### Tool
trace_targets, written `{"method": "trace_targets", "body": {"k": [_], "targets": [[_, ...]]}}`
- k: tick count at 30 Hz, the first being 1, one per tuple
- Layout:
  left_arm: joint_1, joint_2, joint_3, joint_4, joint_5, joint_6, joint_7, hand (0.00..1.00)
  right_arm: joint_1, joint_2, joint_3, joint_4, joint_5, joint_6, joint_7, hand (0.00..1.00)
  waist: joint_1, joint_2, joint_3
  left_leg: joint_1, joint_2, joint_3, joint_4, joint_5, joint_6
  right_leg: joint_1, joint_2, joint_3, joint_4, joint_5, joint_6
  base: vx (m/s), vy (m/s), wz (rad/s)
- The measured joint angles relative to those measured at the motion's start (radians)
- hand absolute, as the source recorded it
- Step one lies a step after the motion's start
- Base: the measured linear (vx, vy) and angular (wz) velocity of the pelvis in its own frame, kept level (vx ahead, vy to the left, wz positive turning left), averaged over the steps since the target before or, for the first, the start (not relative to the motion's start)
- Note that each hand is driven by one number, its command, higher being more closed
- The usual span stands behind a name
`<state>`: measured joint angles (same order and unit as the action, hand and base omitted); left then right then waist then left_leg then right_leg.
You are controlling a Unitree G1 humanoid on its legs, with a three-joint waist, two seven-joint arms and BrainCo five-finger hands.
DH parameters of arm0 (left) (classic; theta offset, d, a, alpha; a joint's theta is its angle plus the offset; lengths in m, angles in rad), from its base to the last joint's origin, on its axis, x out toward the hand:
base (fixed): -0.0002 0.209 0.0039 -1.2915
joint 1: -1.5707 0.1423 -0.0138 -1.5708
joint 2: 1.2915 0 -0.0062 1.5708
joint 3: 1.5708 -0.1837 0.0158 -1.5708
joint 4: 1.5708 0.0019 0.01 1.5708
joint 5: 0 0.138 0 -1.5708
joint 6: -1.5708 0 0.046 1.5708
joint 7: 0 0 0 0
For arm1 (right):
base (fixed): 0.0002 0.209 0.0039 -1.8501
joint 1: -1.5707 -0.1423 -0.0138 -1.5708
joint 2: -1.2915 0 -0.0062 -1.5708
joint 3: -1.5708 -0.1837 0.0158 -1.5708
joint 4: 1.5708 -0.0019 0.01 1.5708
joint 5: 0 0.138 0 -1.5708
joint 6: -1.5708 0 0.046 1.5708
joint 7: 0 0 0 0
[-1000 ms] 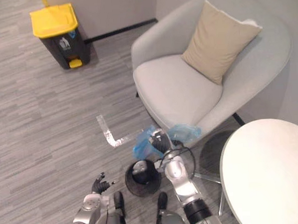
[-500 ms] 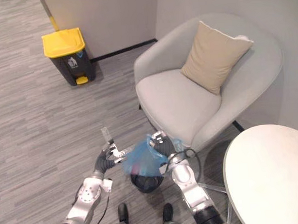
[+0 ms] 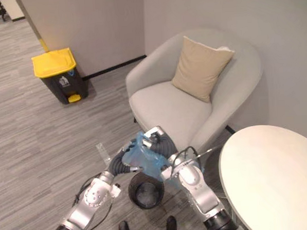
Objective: Gather rubbish on tea table into small bin, then transfer packed bag to large trash can.
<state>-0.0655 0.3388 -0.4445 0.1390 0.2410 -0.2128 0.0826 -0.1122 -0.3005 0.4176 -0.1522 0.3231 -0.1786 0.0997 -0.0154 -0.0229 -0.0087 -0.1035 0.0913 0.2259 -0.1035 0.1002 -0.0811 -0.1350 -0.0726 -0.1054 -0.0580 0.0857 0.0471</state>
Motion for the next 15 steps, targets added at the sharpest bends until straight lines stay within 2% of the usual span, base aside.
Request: {"method": "trace_targets", "body": {"k": [8,15], "targets": [[-0.081,0.016,-0.034,-0.002,0.138,-0.012,0.044,0.0,-0.047,-0.024,0.061,-0.002,0.041,-0.004,0.04,1.0,-0.013,-0.004,-0.018,0.0,-0.005,0.01,0.0,0.001,-0.001,0.002,0.004,0.011,-0.016,0.015,-0.001,0.0,0.001,-0.04],[-0.08,0.021,-0.034,-0.006,0.171,-0.016,0.049,0.0,-0.046,-0.023,0.078,0.02,0.018,-0.003,0.041,1.0,-0.019,-0.012,-0.026,0.001,-0.006,0.01,0.0,0.001,0.0,0.002,0.004,0.011,-0.016,0.015,0.0,0.0,0.0,0.0]]}}
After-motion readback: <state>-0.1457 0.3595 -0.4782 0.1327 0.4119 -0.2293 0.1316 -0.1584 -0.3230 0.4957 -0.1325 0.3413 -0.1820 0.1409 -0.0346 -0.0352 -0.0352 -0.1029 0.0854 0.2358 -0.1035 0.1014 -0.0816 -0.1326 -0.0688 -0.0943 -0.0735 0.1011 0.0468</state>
